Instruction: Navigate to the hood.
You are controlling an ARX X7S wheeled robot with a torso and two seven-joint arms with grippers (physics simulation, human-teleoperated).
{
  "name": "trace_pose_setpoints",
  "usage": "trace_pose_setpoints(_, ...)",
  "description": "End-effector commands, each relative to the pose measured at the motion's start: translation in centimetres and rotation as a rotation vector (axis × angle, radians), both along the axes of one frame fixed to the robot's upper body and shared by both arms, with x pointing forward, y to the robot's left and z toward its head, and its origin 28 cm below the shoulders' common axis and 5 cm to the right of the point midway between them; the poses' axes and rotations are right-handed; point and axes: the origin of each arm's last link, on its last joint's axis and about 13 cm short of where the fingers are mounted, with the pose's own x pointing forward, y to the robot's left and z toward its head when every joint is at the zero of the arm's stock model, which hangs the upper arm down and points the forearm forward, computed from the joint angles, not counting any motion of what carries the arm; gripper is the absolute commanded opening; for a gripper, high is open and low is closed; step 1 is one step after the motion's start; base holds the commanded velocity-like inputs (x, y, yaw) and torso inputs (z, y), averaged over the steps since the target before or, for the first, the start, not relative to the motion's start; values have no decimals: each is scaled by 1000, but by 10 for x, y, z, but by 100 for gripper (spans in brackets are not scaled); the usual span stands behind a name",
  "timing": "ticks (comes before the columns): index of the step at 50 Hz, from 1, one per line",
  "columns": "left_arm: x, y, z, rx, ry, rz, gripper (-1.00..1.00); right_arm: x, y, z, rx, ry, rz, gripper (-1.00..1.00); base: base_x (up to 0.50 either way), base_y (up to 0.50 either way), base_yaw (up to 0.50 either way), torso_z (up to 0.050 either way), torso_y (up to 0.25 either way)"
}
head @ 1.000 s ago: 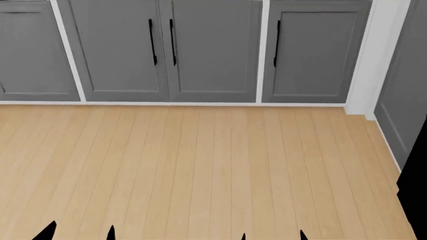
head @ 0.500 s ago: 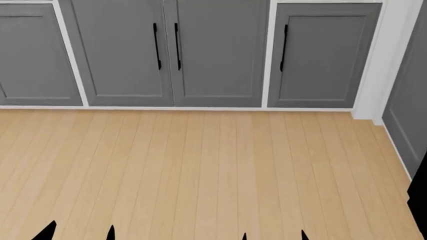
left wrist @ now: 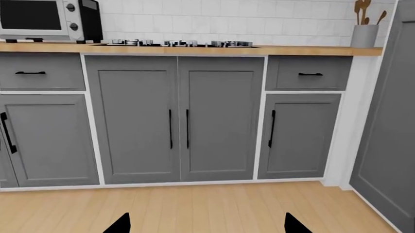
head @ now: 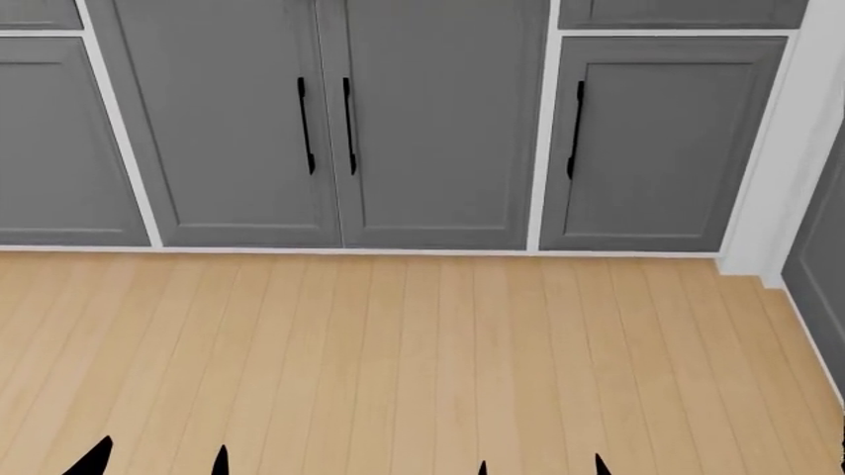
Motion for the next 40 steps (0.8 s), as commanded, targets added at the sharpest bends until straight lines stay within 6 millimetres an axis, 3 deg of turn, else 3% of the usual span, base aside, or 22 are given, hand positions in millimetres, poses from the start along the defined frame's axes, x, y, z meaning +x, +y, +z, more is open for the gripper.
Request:
trace_pose_setpoints(1, 0, 0, 0, 0, -1, -2, 100, 0, 0, 0, -3, 5, 3, 100, -61, 477, 0, 0, 0)
trace_pose_setpoints(40, 0, -2, 0, 0, 1, -5, 100, -2, -1, 0, 11, 29, 21, 100, -68, 463, 0, 0, 0)
